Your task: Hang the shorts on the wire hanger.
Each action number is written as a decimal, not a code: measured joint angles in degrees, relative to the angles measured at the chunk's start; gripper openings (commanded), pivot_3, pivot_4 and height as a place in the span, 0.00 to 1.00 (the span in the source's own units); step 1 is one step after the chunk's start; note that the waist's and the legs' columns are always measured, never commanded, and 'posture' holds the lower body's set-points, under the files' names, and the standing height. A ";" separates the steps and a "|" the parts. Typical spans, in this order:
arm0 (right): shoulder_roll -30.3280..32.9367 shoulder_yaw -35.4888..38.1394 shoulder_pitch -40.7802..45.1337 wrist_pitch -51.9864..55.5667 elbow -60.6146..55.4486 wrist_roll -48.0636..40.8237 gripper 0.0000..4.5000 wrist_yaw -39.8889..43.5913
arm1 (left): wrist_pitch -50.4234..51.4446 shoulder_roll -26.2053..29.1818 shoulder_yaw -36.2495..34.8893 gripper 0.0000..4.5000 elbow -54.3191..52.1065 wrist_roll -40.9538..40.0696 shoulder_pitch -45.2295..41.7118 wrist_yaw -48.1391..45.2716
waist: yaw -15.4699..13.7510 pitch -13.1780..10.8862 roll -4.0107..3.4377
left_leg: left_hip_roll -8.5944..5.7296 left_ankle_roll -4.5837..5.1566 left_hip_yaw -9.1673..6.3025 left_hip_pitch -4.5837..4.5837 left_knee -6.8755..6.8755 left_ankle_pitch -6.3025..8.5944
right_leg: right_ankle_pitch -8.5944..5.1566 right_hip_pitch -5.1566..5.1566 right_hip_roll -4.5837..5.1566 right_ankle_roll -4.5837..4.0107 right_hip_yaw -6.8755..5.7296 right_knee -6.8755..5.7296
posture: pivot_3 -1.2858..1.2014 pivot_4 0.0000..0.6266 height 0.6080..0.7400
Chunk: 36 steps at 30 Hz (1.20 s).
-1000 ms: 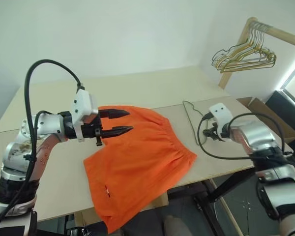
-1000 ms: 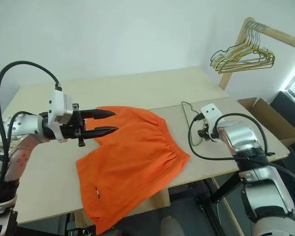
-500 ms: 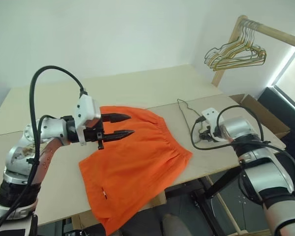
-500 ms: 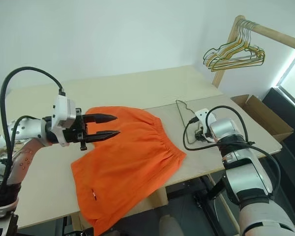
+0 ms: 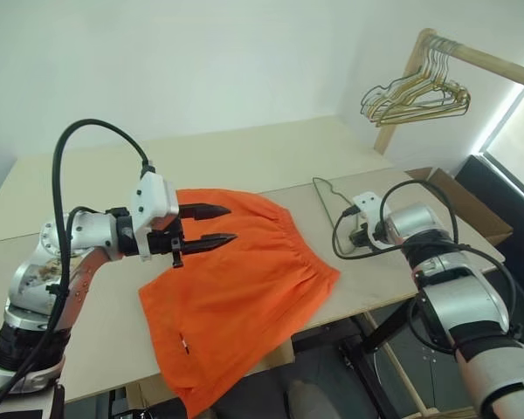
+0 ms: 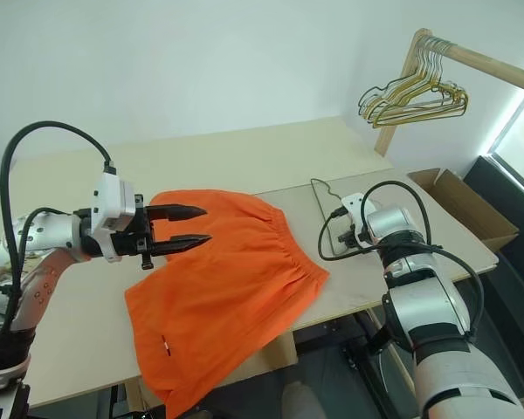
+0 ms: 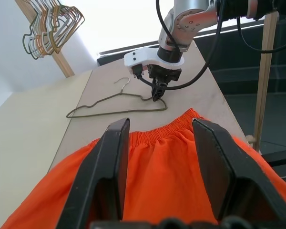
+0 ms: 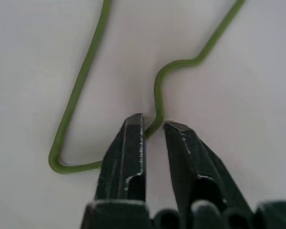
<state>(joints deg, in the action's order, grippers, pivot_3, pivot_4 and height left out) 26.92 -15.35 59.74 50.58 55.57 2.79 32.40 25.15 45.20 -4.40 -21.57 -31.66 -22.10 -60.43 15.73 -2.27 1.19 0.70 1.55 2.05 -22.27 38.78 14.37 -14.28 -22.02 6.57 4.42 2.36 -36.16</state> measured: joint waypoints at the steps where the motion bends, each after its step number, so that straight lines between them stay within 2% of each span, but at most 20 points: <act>1: -0.01 0.27 0.10 0.02 0.24 0.33 0.01 -0.08 | -0.05 0.02 -0.03 0.50 0.00 0.00 0.09 -0.01 | -0.06 0.00 0.01 | 0.01 -0.01 -0.01 0.00 0.00 0.01 | 0.00 0.00 0.00 0.00 0.00 0.01 | 0.44 0.02 1.00; 10: -0.14 7.86 2.08 6.71 2.89 -1.35 0.01 -2.87 | -0.33 0.06 -0.04 0.50 0.06 0.12 0.44 -0.21 | -0.53 0.00 0.01 | 0.02 -0.03 -0.01 -0.03 -0.01 0.03 | 0.00 -0.02 0.00 0.00 -0.01 0.02 | 0.43 0.01 1.00; 16: 0.61 19.32 2.64 13.39 3.02 -5.87 0.01 -10.58 | -1.03 0.05 0.20 0.50 1.32 0.60 -0.58 -0.52 | -0.42 0.00 -0.01 | 0.01 -0.03 0.01 -0.06 -0.01 0.03 | 0.00 -0.06 0.00 0.00 0.01 0.03 | 0.42 0.00 1.00; 19: 1.33 20.99 -0.58 13.43 -6.70 -6.41 0.01 -12.70 | -1.05 -0.37 0.82 0.50 2.52 0.90 -2.09 -0.31 | -0.37 -0.02 -0.03 | 0.00 -0.03 0.02 -0.13 -0.02 0.03 | 0.00 -0.14 0.00 0.00 0.02 0.02 | 0.42 0.00 1.00; 21: 2.80 19.85 -6.35 10.46 -19.70 -6.22 0.01 -11.96 | -0.99 -1.09 1.13 0.50 3.37 0.95 -3.38 0.34 | -0.49 -0.02 -0.04 | 0.01 -0.01 0.01 -0.20 -0.01 0.04 | 0.00 -0.22 -0.02 0.01 0.01 0.02 | 0.42 0.00 1.00; 25: 6.29 15.70 -17.45 1.34 -43.31 -4.99 0.01 -9.12 | -0.56 -2.61 1.30 0.50 8.27 1.33 -7.36 2.04 | -0.53 -0.02 -0.05 | 0.01 -0.01 -0.01 -0.28 0.03 0.04 | 0.00 -0.28 -0.02 0.03 -0.02 0.00 | 0.41 0.00 1.00; 28: 11.04 11.74 -23.27 -11.54 -52.99 -1.08 0.00 -7.93 | 0.43 -3.44 1.58 0.69 12.88 1.03 -12.08 1.86 | -0.36 -0.03 -0.06 | -0.05 -0.01 -0.01 -0.25 0.05 0.06 | 0.00 -0.26 -0.04 0.05 -0.03 0.02 | 0.41 0.00 1.00; 32: 17.09 8.00 -27.09 -33.10 -54.63 7.26 0.00 -9.86 | 0.95 -3.63 1.03 0.99 21.26 1.04 -18.56 0.43 | 0.05 -0.03 -0.06 | -0.07 -0.01 0.03 -0.21 0.05 0.06 | -0.01 -0.25 -0.04 0.05 -0.01 0.02 | 0.41 0.00 1.00; 36: 22.19 6.41 -26.90 -55.35 -51.64 14.94 0.00 -13.99 | -1.70 -3.69 2.34 0.99 31.88 5.38 -26.53 -0.93 | 1.02 -0.04 -0.07 | -0.09 -0.01 0.03 -0.17 -0.01 0.06 | -0.01 -0.21 -0.04 0.05 0.00 0.09 | 0.40 0.00 1.00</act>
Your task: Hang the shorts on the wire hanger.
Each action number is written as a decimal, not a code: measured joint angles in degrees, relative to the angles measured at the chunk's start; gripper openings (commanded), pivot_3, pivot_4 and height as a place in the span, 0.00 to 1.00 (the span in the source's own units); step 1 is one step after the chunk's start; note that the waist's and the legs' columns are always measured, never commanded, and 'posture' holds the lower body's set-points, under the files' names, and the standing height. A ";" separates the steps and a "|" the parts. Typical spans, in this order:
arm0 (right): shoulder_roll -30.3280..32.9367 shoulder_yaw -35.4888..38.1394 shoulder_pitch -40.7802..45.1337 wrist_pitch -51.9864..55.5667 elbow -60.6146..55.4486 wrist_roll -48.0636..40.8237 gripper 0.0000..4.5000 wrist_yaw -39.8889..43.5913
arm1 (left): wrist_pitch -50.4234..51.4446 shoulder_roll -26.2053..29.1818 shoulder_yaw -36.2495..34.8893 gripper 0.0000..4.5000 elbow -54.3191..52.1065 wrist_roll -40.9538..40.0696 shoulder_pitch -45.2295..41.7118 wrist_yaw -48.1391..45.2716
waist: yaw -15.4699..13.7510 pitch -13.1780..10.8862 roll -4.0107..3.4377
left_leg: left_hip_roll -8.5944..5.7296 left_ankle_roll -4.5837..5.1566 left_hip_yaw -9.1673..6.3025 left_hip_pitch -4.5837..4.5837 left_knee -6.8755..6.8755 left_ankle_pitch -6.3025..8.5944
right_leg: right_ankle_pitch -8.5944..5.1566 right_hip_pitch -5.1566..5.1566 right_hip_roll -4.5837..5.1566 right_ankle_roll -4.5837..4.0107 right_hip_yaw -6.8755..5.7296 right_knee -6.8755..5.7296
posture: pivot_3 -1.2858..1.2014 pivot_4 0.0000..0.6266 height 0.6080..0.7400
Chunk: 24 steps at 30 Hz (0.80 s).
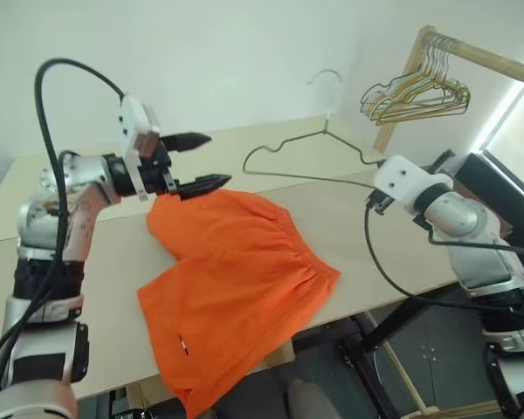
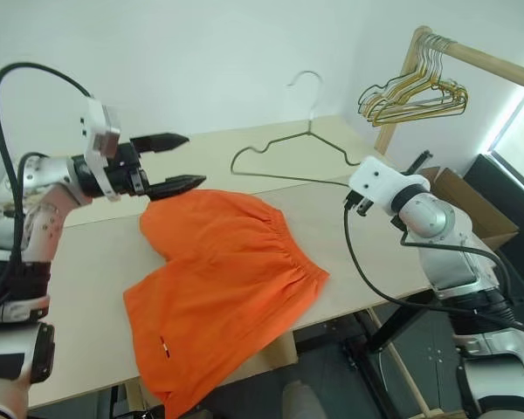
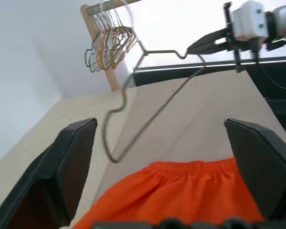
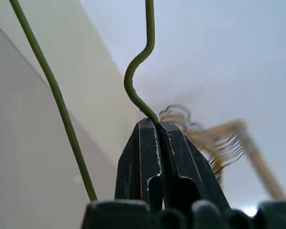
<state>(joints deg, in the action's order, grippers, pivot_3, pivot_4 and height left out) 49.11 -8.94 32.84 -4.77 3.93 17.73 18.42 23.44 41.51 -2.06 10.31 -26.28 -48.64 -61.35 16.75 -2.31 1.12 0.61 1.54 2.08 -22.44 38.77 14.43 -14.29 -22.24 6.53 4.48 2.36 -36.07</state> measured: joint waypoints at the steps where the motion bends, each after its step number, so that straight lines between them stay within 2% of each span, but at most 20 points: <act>1: 0.18 -0.01 0.28 -3.83 0.75 1.07 0.00 -0.59 | -0.91 0.30 1.04 0.99 2.41 1.37 -1.57 -1.38 | 0.22 0.00 0.00 | 0.00 0.00 0.01 0.01 0.00 0.00 | 0.00 0.00 0.00 0.00 0.01 -0.01 | 0.40 0.00 1.00; 3: 0.17 -0.12 0.67 -10.97 2.07 2.73 0.00 -1.66 | -2.49 0.40 3.56 0.99 6.55 3.78 -3.80 -5.12 | 1.12 0.00 0.00 | 0.00 0.00 0.03 0.04 0.00 0.00 | 0.00 0.01 0.00 0.00 0.04 -0.03 | 0.40 0.00 1.00; 7: -0.01 -0.49 3.11 -18.61 4.31 5.57 0.00 -2.59 | -4.08 -0.97 8.58 0.99 13.16 7.58 -6.18 -11.09 | 2.29 0.00 0.00 | 0.02 0.00 0.02 0.09 0.02 0.00 | 0.00 0.07 0.01 0.00 0.06 -0.07 | 0.40 0.00 1.00; 15: -2.14 -0.52 5.15 -22.22 6.23 9.20 0.00 -2.99 | -7.17 -4.72 16.30 0.99 20.19 15.66 -9.54 -18.17 | 3.60 0.00 0.00 | 0.10 0.00 0.03 0.10 0.01 0.00 | 0.00 0.08 0.01 0.00 0.07 -0.09 | 0.39 0.00 1.00; 18: -2.81 -0.51 5.17 -22.24 6.24 9.48 0.00 -3.00 | -8.79 -5.34 17.67 0.85 21.68 18.40 -9.54 -18.17 | 4.43 0.00 0.00 | 0.11 0.00 0.02 0.10 0.01 0.00 | 0.01 0.09 0.02 0.00 0.08 -0.10 | 0.39 0.00 1.00; 24: -4.10 -0.07 5.25 -21.56 6.23 9.65 0.00 -2.97 | -8.95 -7.53 17.87 0.43 22.87 20.32 -9.54 -16.78 | 4.96 0.00 0.00 | 0.14 0.01 0.01 0.12 0.02 0.00 | 0.01 0.10 0.04 0.01 0.09 -0.13 | 0.39 0.00 1.00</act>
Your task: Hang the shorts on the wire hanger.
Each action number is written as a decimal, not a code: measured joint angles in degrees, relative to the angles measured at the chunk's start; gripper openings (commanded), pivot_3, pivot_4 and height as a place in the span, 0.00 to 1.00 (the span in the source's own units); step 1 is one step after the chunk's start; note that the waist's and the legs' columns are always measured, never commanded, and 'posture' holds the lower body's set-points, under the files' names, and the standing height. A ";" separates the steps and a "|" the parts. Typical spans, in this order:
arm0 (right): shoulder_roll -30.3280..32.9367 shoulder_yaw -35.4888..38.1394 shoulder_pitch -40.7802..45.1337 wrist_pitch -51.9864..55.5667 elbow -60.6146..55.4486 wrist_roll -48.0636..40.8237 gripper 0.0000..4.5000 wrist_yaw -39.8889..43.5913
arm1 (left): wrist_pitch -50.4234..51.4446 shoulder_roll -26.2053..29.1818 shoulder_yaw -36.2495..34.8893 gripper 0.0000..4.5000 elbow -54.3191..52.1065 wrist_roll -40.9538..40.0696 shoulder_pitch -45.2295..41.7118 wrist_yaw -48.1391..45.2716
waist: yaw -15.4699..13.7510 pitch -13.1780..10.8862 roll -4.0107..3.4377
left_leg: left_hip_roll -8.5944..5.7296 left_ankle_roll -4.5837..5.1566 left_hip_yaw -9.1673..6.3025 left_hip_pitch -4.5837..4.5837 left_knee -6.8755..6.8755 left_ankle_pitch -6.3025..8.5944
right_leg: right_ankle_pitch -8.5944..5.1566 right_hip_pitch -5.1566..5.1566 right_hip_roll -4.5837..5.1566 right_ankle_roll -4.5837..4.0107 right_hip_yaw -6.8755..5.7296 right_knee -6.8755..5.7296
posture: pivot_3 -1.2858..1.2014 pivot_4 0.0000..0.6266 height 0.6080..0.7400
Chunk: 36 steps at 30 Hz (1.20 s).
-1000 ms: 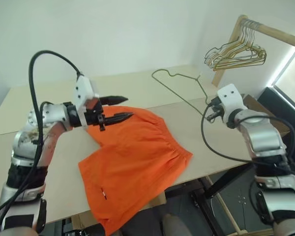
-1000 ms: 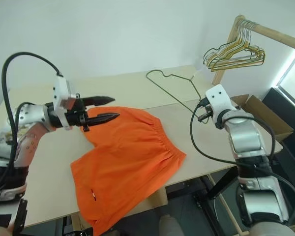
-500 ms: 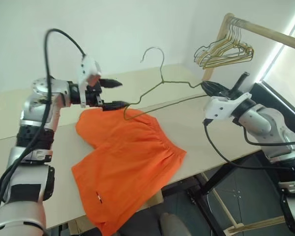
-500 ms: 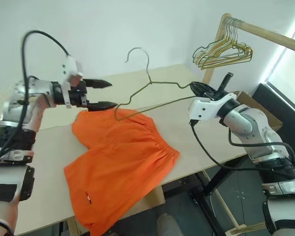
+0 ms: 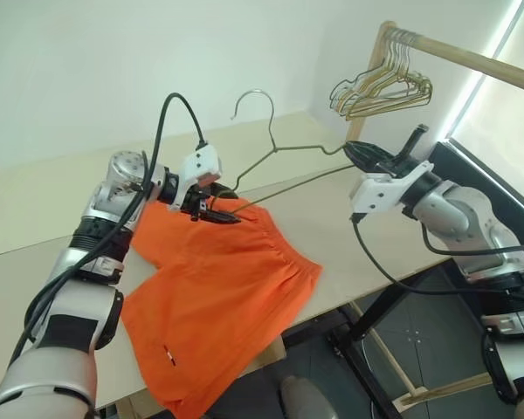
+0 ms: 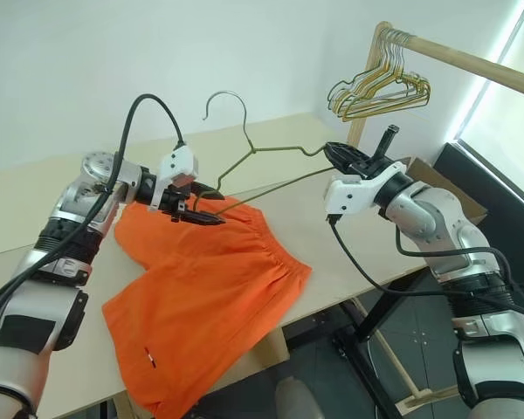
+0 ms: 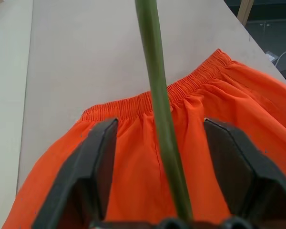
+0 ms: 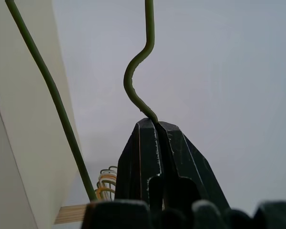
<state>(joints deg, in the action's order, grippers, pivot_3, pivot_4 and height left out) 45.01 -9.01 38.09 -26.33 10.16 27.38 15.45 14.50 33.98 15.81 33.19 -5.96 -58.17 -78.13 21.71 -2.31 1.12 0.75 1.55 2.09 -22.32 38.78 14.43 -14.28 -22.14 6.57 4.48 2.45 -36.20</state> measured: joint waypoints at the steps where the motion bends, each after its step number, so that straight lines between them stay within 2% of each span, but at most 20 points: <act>1: -0.21 0.26 0.14 0.27 0.00 0.00 0.00 0.00 | 0.00 -0.08 -0.01 0.35 0.01 0.13 0.00 0.12 | 0.04 0.00 0.00 | 0.00 0.00 0.00 0.00 0.00 0.00 | 0.00 0.00 0.00 0.00 0.00 0.00 | 0.39 0.00 1.00; 5: -0.65 0.89 1.07 0.88 0.00 0.09 0.00 -0.05 | 0.00 -0.08 -0.37 0.05 0.01 0.25 0.00 0.53 | 0.07 0.00 0.00 | 0.02 0.00 0.00 0.02 0.00 0.00 | 0.00 0.01 0.00 0.00 0.01 -0.01 | 0.39 0.00 1.00; 6: -0.78 0.90 1.21 0.95 0.00 0.16 0.00 -0.14 | 0.11 -0.07 -0.54 0.01 0.09 0.29 0.00 0.87 | 0.07 0.00 0.00 | 0.02 0.00 0.00 0.02 0.00 0.00 | 0.00 0.01 0.00 0.01 0.01 -0.02 | 0.39 0.00 1.00; 9: -1.42 0.90 1.32 1.20 -0.08 0.64 0.00 -0.72 | 0.25 0.24 -1.51 0.01 0.53 0.41 0.00 1.24 | 0.07 0.00 0.00 | 0.01 0.00 0.00 0.02 0.00 0.00 | 0.00 0.01 0.02 0.01 0.01 -0.03 | 0.39 0.00 1.00; 12: -1.62 0.86 1.32 1.26 -0.09 0.67 0.17 -0.63 | 0.20 0.22 -1.54 0.00 1.48 0.78 -0.22 1.53 | -0.04 0.00 0.00 | 0.01 0.00 -0.01 0.01 0.00 0.00 | 0.01 0.01 0.02 0.01 0.00 -0.02 | 0.40 0.00 1.00; 16: -1.33 0.86 0.70 1.06 -1.03 -1.37 0.47 2.68 | -1.03 0.31 -1.63 0.00 2.27 1.85 -0.60 1.69 | -0.10 0.00 0.00 | 0.01 0.00 -0.01 0.01 0.00 0.00 | 0.01 0.01 0.02 0.02 0.00 -0.01 | 0.40 0.00 1.00; 20: 2.20 0.59 -2.67 -0.49 -3.54 -6.56 0.74 11.02 | -3.16 1.98 -1.23 0.00 2.59 3.91 -0.57 1.17 | -0.24 0.00 0.00 | 0.00 0.01 -0.01 0.00 -0.01 0.00 | 0.01 0.01 0.03 0.02 -0.01 0.00 | 0.40 0.00 1.00; 23: 5.22 0.50 -5.04 0.66 -5.79 -11.71 0.98 19.37 | -4.39 4.41 -0.88 0.00 1.98 6.01 0.19 0.74 | -0.22 0.00 0.00 | 0.01 0.02 0.00 0.05 0.00 0.01 | 0.01 0.06 0.02 0.03 0.00 0.00 | 0.41 0.00 1.00; 24: 5.89 0.47 -5.55 1.62 -6.60 -13.69 0.99 22.15 | -4.56 4.99 -0.69 0.00 1.42 6.42 0.91 0.32 | -0.20 0.00 0.00 | 0.02 0.02 0.00 0.06 0.00 0.01 | 0.01 0.07 0.02 0.03 0.00 0.00 | 0.41 0.00 1.00; 28: 9.15 0.47 -6.66 17.83 -14.25 -28.54 0.99 37.98 | -6.56 6.68 0.84 0.00 -2.41 7.27 5.79 -2.39 | -0.56 -0.01 0.00 | 0.08 0.02 -0.03 0.07 0.02 0.01 | 0.01 0.11 0.00 0.03 -0.04 -0.03 | 0.41 0.00 1.00; 31: 10.16 -1.49 1.13 41.20 -17.50 -38.45 0.99 48.43 | -6.60 7.59 1.07 0.00 -5.47 8.13 7.68 -2.69 | -0.81 -0.01 -0.01 | 0.08 0.04 -0.03 0.06 0.09 0.02 | 0.02 0.10 0.04 0.04 -0.03 -0.06 | 0.42 0.00 1.00; 33: 9.94 -2.90 7.45 51.37 -17.53 -41.36 0.99 52.57 | -6.61 7.84 1.03 0.00 -7.89 8.09 7.84 -2.79 | -1.41 -0.01 -0.01 | 0.09 0.05 -0.08 0.07 0.06 0.04 | 0.02 0.09 0.02 0.04 -0.09 -0.04 | 0.42 0.00 1.00; 36: 9.04 -9.03 14.95 62.05 -15.41 -39.93 0.99 56.62 | -6.07 7.86 0.98 0.00 -9.95 8.07 8.09 -2.69 | -2.55 -0.02 -0.04 | 0.10 0.06 -0.08 0.03 0.06 0.04 | 0.02 -0.03 0.00 0.04 -0.08 -0.07 | 0.42 0.00 1.00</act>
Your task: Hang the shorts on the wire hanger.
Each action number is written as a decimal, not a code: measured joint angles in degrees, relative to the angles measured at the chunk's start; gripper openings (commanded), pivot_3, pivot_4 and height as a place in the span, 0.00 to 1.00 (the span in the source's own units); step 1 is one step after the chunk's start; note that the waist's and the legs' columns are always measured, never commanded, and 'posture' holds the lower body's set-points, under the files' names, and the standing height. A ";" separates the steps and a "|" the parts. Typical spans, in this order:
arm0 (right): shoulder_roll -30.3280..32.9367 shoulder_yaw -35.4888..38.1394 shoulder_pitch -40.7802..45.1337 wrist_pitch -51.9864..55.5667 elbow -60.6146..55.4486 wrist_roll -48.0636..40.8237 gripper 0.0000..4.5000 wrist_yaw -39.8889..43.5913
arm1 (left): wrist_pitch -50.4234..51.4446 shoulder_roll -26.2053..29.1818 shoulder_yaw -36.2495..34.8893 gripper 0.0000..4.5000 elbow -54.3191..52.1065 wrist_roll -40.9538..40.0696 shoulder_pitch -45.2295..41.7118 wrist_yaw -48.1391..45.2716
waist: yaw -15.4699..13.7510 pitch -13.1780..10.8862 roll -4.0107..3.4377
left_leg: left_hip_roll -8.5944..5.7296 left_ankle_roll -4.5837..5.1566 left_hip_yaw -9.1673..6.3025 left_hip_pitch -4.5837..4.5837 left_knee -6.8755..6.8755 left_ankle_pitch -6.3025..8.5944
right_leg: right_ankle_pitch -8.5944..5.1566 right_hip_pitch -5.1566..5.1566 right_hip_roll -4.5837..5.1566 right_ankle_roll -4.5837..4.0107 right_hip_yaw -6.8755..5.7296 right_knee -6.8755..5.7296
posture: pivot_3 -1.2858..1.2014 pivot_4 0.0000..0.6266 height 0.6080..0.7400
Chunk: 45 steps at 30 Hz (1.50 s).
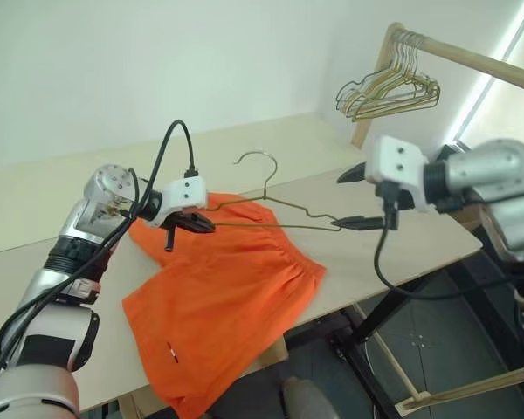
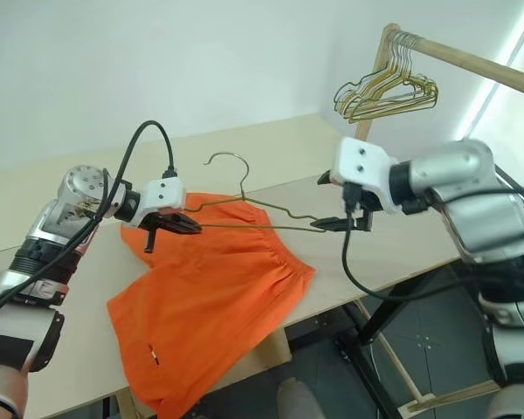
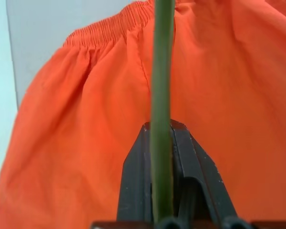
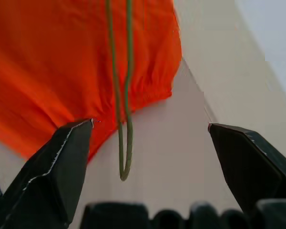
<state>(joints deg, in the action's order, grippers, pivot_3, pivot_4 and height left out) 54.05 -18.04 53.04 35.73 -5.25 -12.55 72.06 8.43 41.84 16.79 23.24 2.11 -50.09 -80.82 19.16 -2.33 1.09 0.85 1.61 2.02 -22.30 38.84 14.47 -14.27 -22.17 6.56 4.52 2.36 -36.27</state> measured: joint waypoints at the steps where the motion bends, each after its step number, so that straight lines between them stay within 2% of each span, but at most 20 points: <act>1: -0.64 -2.22 1.19 2.73 1.32 0.34 0.99 1.30 | 0.29 0.02 -0.01 0.00 -0.13 0.01 0.12 0.12 | -0.49 -0.01 -0.01 | -0.01 0.00 0.02 -0.03 0.00 0.00 | 0.00 -0.04 0.01 0.00 0.02 0.01 | 0.42 0.00 1.00; 7: -5.56 -10.36 5.35 8.23 8.99 4.25 0.99 4.36 | 1.97 0.39 -0.28 0.00 -1.70 -0.10 1.19 0.53 | -2.76 -0.02 -0.04 | -0.05 0.00 0.05 -0.22 0.02 0.00 | 0.00 -0.23 0.02 0.00 0.02 -0.18 | 0.43 0.00 1.00; 13: -9.48 -12.90 6.91 8.25 14.41 8.25 0.99 4.29 | 2.99 0.68 -1.23 0.00 -3.04 -0.34 1.75 0.76 | -4.30 -0.02 -0.04 | -0.09 0.00 0.04 -0.36 0.10 0.00 | 0.00 -0.37 0.02 0.00 0.00 -0.46 | 0.43 0.00 1.00; 14: -10.28 -13.14 7.09 8.25 15.52 9.05 0.91 4.29 | 3.02 0.71 -1.35 0.00 -3.26 -0.44 1.79 0.77 | -4.50 -0.02 -0.04 | -0.10 0.00 0.03 -0.42 0.11 0.00 | 0.00 -0.41 0.02 0.00 -0.01 -0.46 | 0.43 0.00 1.00; 15: -10.55 -13.20 7.14 8.25 15.95 9.17 0.91 4.30 | 3.02 0.71 -1.38 0.00 -3.36 -0.50 1.79 0.77 | -4.56 -0.02 -0.04 | -0.10 0.00 0.03 -0.45 0.12 0.00 | 0.00 -0.43 0.02 0.00 -0.02 -0.46 | 0.43 0.00 1.00; 17: -11.56 -13.23 7.36 8.21 17.42 10.14 0.79 4.27 | 3.05 0.72 -1.52 0.00 -3.54 -0.63 1.82 0.76 | -4.59 -0.02 -0.04 | -0.11 0.00 0.02 -0.53 0.14 0.00 | 0.00 -0.50 0.02 -0.01 -0.03 -0.47 | 0.43 0.00 1.00; 27: -14.26 -13.25 8.41 6.64 21.40 12.51 0.00 5.14 | 3.09 0.85 -1.96 0.00 -3.85 -1.61 1.82 0.93 | -4.14 -0.02 -0.04 | -0.13 -0.01 0.02 -0.57 0.15 -0.01 | 0.00 -0.58 0.01 -0.01 -0.02 -0.51 | 0.43 0.00 1.00; 32: -14.09 -13.26 8.16 5.68 20.24 12.52 0.00 5.98 | 2.62 1.20 -2.30 0.00 -3.87 -1.61 2.03 1.05 | -4.01 -0.02 -0.04 | -0.13 -0.01 0.02 -0.57 0.15 -0.01 | 0.00 -0.58 0.01 -0.01 -0.01 -0.52 | 0.43 0.00 1.00; 33: -13.76 -13.14 7.76 5.61 19.51 12.48 0.00 6.17 | 2.30 1.18 -2.29 0.09 -3.85 -1.64 2.08 0.88 | -4.02 -0.02 -0.04 | -0.13 -0.01 0.02 -0.58 0.14 -0.01 | 0.00 -0.59 0.01 -0.01 -0.02 -0.52 | 0.43 0.00 1.00; 35: -12.78 -12.75 6.28 5.52 17.36 12.21 0.00 6.58 | 1.53 1.11 -2.29 0.17 -3.74 -2.47 2.14 -0.41 | -4.12 -0.02 -0.04 | -0.13 -0.01 0.02 -0.61 0.15 -0.01 | 0.00 -0.60 0.01 -0.01 -0.03 -0.51 | 0.43 0.00 1.00; 39: -9.77 -10.59 1.64 6.07 11.43 10.16 0.00 7.23 | -0.90 0.28 -3.33 0.48 -2.96 -6.40 2.19 -3.58 | -4.38 -0.02 -0.04 | -0.11 -0.01 -0.01 -0.67 0.21 -0.01 | 0.00 -0.62 0.03 0.00 -0.06 -0.51 | 0.43 0.00 1.00; 45: -0.25 -3.92 -8.58 10.63 0.44 4.22 0.00 9.02 | -0.41 -0.30 -7.31 0.92 -1.72 -11.76 2.13 -5.27 | -4.48 -0.02 -0.04 | -0.10 0.00 -0.03 -0.64 0.22 0.00 | 0.00 -0.57 0.02 0.00 -0.08 -0.48 | 0.43 0.00 1.00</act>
<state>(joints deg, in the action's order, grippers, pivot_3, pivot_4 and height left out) 53.80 -21.96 44.46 46.36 -4.81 -8.32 81.08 8.02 41.54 9.48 21.52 -9.65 -47.96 -86.09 14.68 -2.36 1.05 0.74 1.61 1.99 -22.94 39.06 14.47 -14.27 -22.73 6.58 4.52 2.29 -36.75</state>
